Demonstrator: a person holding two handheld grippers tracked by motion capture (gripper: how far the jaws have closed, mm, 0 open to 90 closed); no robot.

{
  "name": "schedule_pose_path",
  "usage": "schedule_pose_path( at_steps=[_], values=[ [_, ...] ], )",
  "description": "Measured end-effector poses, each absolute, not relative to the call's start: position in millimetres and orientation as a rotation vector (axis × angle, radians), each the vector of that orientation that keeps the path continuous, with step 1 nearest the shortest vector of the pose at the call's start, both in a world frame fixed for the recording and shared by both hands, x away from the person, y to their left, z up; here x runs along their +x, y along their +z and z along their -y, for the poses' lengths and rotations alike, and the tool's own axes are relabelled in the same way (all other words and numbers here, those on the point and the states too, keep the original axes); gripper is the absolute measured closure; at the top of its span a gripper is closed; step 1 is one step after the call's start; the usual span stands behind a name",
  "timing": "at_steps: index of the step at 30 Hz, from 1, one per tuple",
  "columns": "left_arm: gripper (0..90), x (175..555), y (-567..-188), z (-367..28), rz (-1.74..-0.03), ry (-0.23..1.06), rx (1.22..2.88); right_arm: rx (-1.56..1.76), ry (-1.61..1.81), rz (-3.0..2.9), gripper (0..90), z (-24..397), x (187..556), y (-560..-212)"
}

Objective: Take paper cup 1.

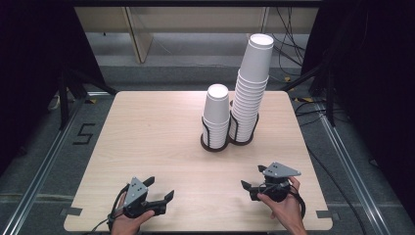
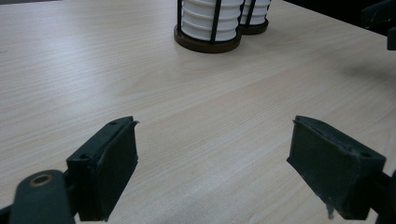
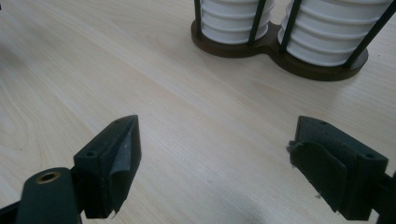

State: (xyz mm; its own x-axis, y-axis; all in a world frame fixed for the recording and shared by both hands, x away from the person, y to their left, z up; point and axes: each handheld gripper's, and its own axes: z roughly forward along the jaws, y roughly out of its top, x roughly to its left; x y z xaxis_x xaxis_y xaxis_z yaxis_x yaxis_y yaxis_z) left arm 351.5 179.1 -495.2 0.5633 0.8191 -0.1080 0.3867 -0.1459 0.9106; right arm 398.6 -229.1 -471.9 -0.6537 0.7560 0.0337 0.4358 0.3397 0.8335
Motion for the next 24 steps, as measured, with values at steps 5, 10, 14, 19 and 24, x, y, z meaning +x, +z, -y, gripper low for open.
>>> schedule_pose_path(
  at_steps=[5, 10, 14, 19, 24],
  values=[
    [14.7, 353, -496, -179, -1.009, 0.513, 1.755, 1.045, 1.224, -2.242, 16.8, 231, 400, -471],
    [14.7, 353, -496, -178, -1.007, 0.512, 1.757, 1.058, 1.237, -2.253, 16.8, 228, 400, -470],
    [14.7, 354, -497, -179, -1.002, 0.505, 1.761, 1.070, 1.261, -2.247, 16.8, 225, 402, -468],
    [14.7, 357, -498, -178, -1.010, 0.497, 1.755, 1.099, 1.275, -2.266, 16.0, 221, 404, -465],
    [14.7, 357, -499, -177, -1.023, 0.496, 1.756, 1.041, 1.269, -2.277, 16.1, 216, 409, -459]
  ],
)
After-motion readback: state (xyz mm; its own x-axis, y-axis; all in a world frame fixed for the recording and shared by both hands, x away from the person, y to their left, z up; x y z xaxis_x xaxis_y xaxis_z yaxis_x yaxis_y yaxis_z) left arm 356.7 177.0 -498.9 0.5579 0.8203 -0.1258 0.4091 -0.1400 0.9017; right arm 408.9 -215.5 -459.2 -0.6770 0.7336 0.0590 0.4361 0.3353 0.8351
